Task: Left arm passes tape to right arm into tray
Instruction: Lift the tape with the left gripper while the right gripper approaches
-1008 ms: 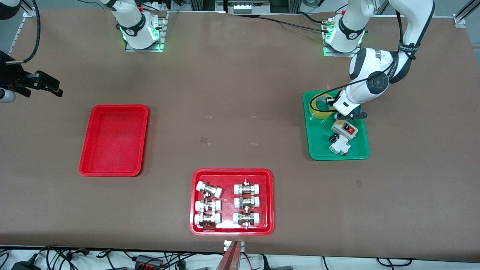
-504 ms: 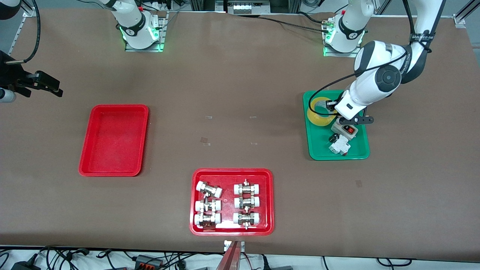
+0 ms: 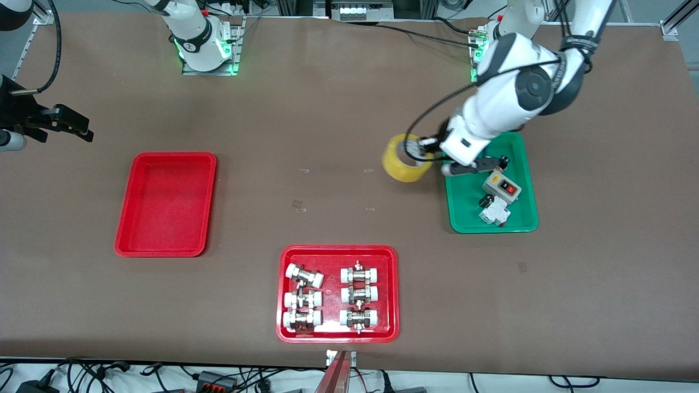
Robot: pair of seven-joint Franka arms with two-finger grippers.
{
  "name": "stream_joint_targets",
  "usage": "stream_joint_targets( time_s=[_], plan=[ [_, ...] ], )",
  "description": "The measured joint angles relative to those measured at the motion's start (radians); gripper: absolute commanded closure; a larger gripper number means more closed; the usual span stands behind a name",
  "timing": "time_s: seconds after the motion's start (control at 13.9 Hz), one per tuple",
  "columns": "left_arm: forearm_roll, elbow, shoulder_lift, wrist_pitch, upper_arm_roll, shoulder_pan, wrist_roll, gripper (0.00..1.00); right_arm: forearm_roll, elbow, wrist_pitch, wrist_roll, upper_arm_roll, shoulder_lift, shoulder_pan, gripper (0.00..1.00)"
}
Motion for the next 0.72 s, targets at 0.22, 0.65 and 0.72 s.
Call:
stream_joint_targets(
  time_s=[0.22, 0.65, 0.72],
  plan=[
    [-0.045, 0.138, 0.078, 0.000, -0.069, -0.005, -0.113, 0.98, 0.000, 0.000, 0.000, 0.000, 0.002, 0.000, 0.001, 0.00],
    [-0.056, 0.326, 0.179, 0.053, -0.093, -0.068, -0.227, 0.98, 0.007, -0.003, -0.005, 0.000, 0.006, 0.025, 0.014, 0.00],
    [-0.068, 0.329, 0.180, 0.071, -0.093, -0.070, -0.228, 0.97, 0.007, -0.004, -0.005, 0.000, 0.008, 0.043, 0.023, 0.00]
  ],
)
